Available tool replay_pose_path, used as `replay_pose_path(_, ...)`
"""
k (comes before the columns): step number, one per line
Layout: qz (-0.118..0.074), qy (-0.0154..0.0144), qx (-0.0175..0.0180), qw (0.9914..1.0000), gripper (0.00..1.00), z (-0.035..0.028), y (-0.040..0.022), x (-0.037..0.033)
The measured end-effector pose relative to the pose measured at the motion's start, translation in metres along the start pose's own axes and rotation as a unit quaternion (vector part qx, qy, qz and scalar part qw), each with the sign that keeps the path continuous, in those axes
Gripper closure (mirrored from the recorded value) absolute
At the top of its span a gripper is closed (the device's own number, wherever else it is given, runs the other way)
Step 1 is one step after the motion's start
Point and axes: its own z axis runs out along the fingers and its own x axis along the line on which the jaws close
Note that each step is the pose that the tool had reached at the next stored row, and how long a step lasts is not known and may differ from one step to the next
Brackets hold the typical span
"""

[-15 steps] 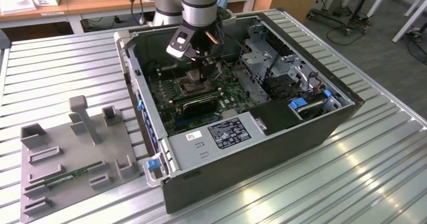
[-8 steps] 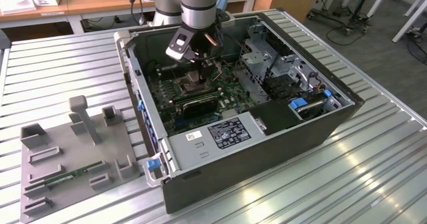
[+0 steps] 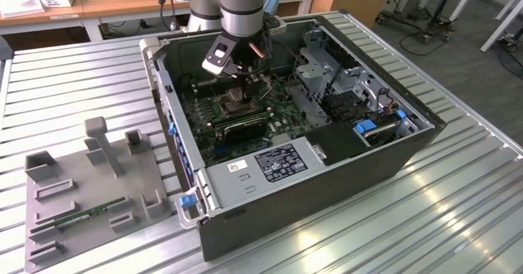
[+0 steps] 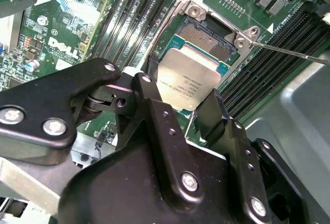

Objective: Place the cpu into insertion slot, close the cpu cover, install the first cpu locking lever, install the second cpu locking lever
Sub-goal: 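Place the cpu into insertion slot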

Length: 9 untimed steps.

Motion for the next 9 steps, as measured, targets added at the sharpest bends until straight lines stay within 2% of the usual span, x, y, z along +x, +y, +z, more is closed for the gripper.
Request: replay_pose_path(9, 0.0, 0.0001, -0.0001, 1.0, 0.46, 0.0015, -0.0009, 0.0007)
